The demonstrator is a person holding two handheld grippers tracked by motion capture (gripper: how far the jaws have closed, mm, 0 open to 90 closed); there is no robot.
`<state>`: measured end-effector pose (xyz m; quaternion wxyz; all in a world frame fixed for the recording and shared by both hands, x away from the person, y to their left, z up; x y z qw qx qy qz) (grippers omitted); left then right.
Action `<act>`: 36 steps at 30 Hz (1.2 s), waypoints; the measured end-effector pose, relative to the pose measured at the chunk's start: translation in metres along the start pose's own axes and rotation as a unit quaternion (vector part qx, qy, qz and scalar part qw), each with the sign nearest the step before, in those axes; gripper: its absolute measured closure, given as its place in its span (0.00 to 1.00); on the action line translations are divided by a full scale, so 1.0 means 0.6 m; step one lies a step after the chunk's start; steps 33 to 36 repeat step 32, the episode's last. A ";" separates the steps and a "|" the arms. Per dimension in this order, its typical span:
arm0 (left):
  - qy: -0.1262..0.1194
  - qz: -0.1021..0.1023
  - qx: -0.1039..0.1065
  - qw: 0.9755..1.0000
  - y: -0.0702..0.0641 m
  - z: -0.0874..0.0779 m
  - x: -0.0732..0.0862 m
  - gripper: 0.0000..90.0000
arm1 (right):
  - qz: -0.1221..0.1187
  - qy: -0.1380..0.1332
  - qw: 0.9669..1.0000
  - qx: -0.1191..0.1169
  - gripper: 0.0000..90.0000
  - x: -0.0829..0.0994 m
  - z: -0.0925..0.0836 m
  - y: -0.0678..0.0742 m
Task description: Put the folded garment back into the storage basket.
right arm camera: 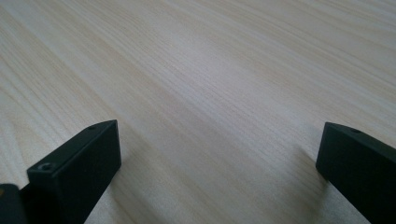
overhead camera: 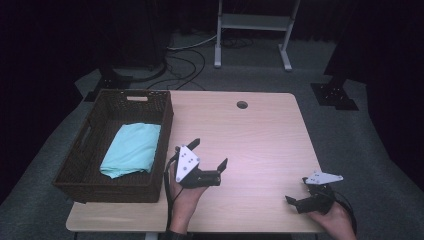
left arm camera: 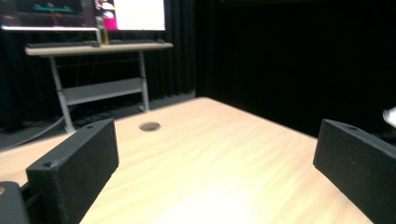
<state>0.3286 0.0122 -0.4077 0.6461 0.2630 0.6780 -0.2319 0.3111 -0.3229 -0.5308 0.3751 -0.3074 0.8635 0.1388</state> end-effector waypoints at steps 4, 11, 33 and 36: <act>0.004 0.006 0.009 1.000 -0.014 0.011 0.037 0.00 | 0.000 0.000 1.000 0.000 0.00 0.000 0.000 0.000; 0.008 0.004 0.028 1.000 -0.037 0.023 0.076 0.00 | 0.000 0.000 1.000 0.000 0.00 0.000 0.000 0.000; 0.010 -0.010 0.037 0.999 -0.050 0.023 0.133 0.00 | 0.002 0.000 1.000 0.001 0.00 0.001 -0.001 0.000; 0.010 -0.010 0.037 0.999 -0.050 0.023 0.133 0.00 | 0.002 0.000 1.000 0.001 0.00 0.001 -0.001 0.000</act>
Point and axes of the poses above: each handheld gripper's, and its own axes: z roughly forward along the jaws, x roughly out of its underside, y roughly to its left, the point moved 6 cm from there along z, roughly forward along the jaws, and after that the axes turned 2 degrees about -y, right-handed, at the moved point
